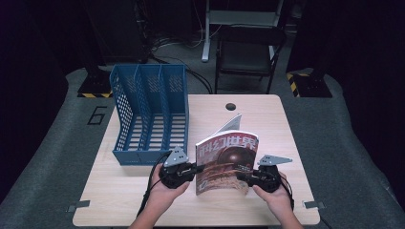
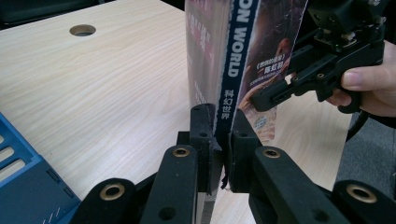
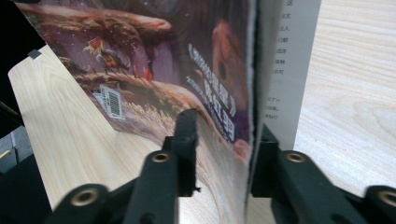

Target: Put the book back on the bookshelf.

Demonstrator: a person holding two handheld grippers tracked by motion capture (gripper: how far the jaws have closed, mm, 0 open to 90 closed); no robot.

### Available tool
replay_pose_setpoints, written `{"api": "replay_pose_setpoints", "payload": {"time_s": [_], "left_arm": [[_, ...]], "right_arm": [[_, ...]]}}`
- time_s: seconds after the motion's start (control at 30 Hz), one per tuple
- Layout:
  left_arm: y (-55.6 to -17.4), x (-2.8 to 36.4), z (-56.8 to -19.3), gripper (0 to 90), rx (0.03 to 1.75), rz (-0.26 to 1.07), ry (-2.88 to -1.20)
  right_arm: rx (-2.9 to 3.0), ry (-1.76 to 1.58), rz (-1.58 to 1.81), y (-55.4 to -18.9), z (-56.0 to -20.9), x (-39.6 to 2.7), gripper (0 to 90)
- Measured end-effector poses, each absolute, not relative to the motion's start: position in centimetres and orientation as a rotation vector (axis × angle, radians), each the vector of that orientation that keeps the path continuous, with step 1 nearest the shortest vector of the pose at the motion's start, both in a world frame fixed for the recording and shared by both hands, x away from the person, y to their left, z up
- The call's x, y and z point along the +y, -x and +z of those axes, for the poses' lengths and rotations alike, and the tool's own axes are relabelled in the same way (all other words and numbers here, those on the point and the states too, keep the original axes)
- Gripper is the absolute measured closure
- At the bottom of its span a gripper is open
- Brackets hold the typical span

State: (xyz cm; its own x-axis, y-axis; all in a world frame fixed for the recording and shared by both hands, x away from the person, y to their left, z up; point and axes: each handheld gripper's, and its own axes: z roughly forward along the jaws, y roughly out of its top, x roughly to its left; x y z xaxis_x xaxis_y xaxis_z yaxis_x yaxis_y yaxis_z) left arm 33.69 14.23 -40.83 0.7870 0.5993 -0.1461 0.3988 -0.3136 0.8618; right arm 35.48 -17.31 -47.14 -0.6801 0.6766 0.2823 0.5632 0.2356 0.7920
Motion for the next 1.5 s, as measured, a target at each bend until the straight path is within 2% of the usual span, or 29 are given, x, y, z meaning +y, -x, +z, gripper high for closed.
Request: {"api": "replay_pose_setpoints", "payload": {"time_s": [0.1, 0.17, 0.6, 1.27, 1.5], "left_arm": [[-33.5, 14.2, -40.8, 83.6, 0.748, 0.265, -1.953], [-33.4, 14.0, -40.7, 83.7, 0.755, 0.26, -1.95], [-33.1, 14.3, -39.8, 83.7, 0.697, 0.282, -1.972], [-33.0, 15.1, -40.5, 83.4, 0.699, 0.302, -2.007], [-33.0, 15.3, -40.5, 83.0, 0.707, 0.291, -2.012]], "right_arm": [[2.384, -1.158, 1.43, -35.4, -46.9, -17.1, 81.4], [2.377, -1.144, 1.422, -35.4, -46.8, -16.8, 84.0], [2.263, -1.137, 1.416, -35.7, -46.8, -15.1, 85.5], [2.229, -1.093, 1.424, -36.5, -47.2, -14.2, 83.4], [2.229, -1.115, 1.44, -36.6, -47.4, -14.7, 72.3]]}}
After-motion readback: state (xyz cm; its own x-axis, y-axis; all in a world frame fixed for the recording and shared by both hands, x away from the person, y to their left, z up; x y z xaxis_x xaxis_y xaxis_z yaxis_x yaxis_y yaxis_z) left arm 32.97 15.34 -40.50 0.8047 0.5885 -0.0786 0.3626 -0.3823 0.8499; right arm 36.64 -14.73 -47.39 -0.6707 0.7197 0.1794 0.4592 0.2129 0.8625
